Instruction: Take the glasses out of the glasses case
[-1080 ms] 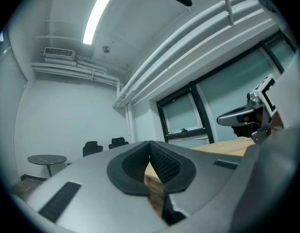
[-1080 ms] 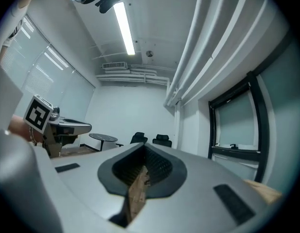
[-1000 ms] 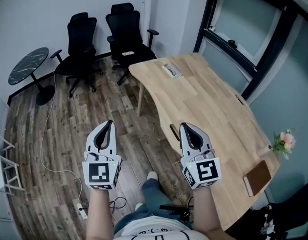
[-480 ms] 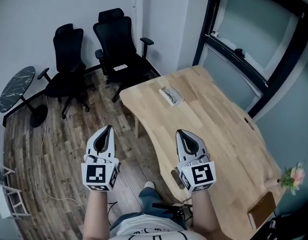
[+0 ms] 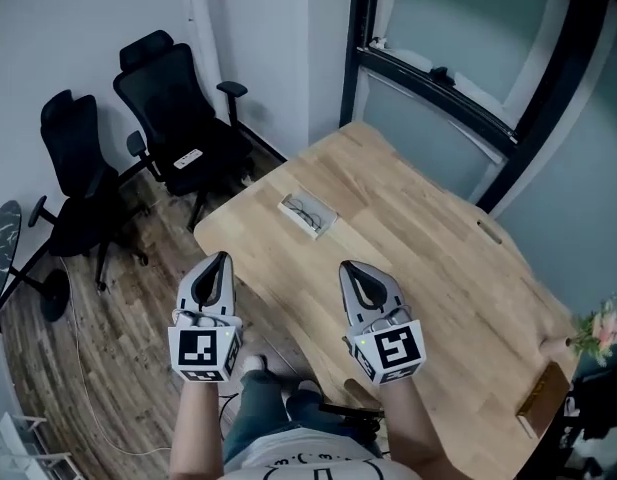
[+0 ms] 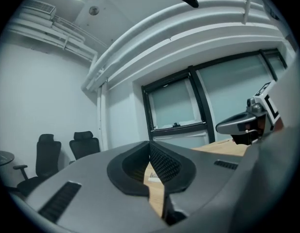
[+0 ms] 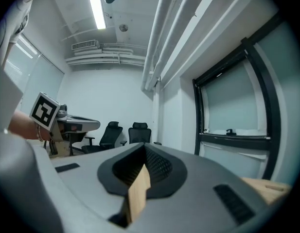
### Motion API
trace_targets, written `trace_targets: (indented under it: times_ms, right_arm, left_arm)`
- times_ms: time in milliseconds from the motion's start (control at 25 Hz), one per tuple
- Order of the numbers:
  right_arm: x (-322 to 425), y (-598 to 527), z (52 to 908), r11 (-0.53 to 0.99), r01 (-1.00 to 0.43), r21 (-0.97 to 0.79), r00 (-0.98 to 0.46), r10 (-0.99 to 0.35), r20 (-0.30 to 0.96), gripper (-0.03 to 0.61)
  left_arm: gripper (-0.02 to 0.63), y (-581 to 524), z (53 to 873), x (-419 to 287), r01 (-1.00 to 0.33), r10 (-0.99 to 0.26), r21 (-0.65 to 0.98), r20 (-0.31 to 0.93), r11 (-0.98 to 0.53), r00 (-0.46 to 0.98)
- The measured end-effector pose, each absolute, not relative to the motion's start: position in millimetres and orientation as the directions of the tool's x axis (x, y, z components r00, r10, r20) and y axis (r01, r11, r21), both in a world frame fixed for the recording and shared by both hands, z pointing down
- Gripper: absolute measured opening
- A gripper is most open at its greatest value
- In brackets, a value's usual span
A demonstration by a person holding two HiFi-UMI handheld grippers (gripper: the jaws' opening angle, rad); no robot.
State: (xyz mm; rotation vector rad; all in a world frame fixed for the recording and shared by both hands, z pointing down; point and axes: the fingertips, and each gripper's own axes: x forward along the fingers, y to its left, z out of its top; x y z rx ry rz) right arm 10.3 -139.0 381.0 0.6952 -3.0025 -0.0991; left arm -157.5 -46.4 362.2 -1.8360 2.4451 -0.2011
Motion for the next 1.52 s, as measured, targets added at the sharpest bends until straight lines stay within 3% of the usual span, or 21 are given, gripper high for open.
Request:
trace_targets:
  times_ms: [360, 640, 720, 880, 1200, 1520]
  right_arm:
    - [-55, -210, 419, 0.821, -0.559, 0.114, -0.806, -0.571, 0.158, 0.011]
    - [-118, -271, 446, 0.736, -0.676, 0.034, -0.713, -0.664, 0.225, 0.021]
    - [-135, -280, 459, 0.738, -0.675, 0.028, -0.703, -0.654, 0.281, 0.181]
    - [-156, -295, 479, 0.733, -0.676, 0.074, -0.663, -0.649, 0.373, 0.204]
    - [-195, -312, 544, 0.852, -0.486, 0.196, -0.585, -0.483, 0.652, 0.158]
    - [-213, -333, 619, 0.938, -0.305, 0.168, -0.448, -0.296, 0.843, 0.112]
  left_arm:
    - [0.017, -173, 404, -235, -0.99, -0.995, -0.136, 0.09, 0.04, -0.052]
    - [0.017, -252, 440, -292, -0.98, -0.971, -0.108, 0.188, -0.167, 0.145]
    - [0.017, -269, 447, -305, -0.975, -0.962, -0.092, 0.202, -0.203, 0.181]
    - [0.017, -296, 456, -321, -0.96, -0.944, -0.075, 0.216, -0.269, 0.248]
    - [0.017, -322, 482, -345, -0.949, -0.923, -0.022, 0.244, -0.313, 0.299]
    - [0.017, -326, 504, -356, -0.944, -0.906, 0.023, 0.274, -0.329, 0.322]
